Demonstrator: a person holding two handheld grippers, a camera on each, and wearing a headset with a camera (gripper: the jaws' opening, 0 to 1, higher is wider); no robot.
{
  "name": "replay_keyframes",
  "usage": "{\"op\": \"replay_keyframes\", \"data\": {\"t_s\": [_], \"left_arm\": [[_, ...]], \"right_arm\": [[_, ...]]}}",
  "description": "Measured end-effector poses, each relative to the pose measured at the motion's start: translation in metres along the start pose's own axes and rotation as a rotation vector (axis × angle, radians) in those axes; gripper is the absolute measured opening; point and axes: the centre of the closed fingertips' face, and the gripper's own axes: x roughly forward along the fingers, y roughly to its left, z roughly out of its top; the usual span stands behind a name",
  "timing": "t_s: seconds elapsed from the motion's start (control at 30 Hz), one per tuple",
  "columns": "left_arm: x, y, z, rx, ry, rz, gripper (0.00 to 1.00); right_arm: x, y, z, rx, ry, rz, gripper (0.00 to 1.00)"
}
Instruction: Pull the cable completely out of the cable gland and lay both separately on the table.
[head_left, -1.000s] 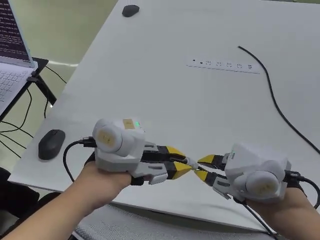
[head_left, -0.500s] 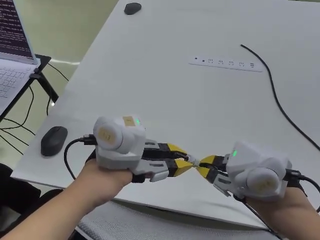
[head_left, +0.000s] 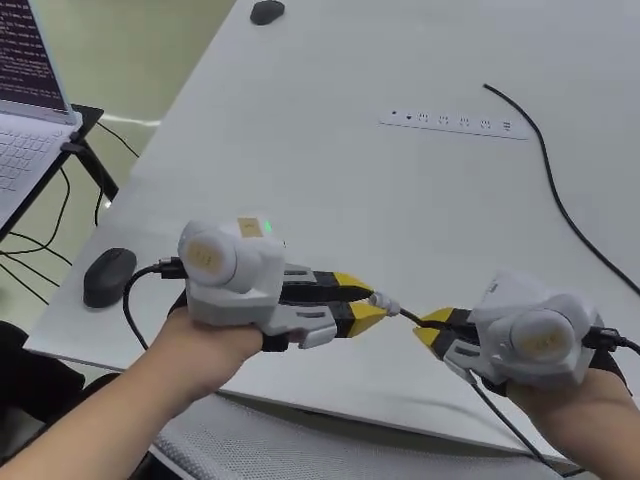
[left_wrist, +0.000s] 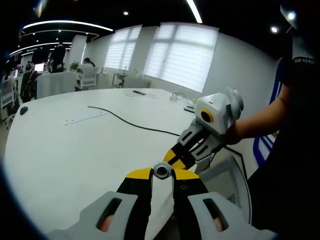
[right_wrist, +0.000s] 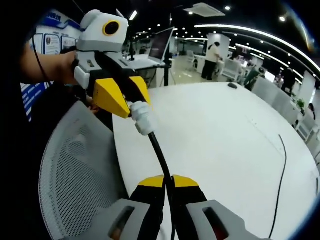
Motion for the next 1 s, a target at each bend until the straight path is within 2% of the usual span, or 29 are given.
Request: {"op": "replay_keyframes", "data": {"t_s": [0.17,0.33,0.6,0.87,1.0], "left_arm": [[0.000,0.001,0.003,-0.011,-0.016,0.011,0.15],[0.001,0.000,0.002,-0.022,-0.019,0.009,0.15],[0.005,-0.001,0.000,-0.027,-0.011,0.008,0.15],[0.006,0.006,-0.004,-0.036,-0.002,0.033,0.15],[0.004,0.006,-0.005,-0.036,-0.005,0.036,0.15]], "right_arm": [[-0.003,-0.004,-0.015,0.077,0.022,0.009,0.00],[-0.009,-0.015,-0.025,0.124,0.024,-0.016,0.00],[-0.012,-0.018,-0.022,0.123,0.019,-0.022,0.00],[-0.012,-0.015,-0.021,0.126,0.019,-0.006,0.00],[-0.012,-0.019,-0.017,0.124,0.024,-0.011,0.00]]}}
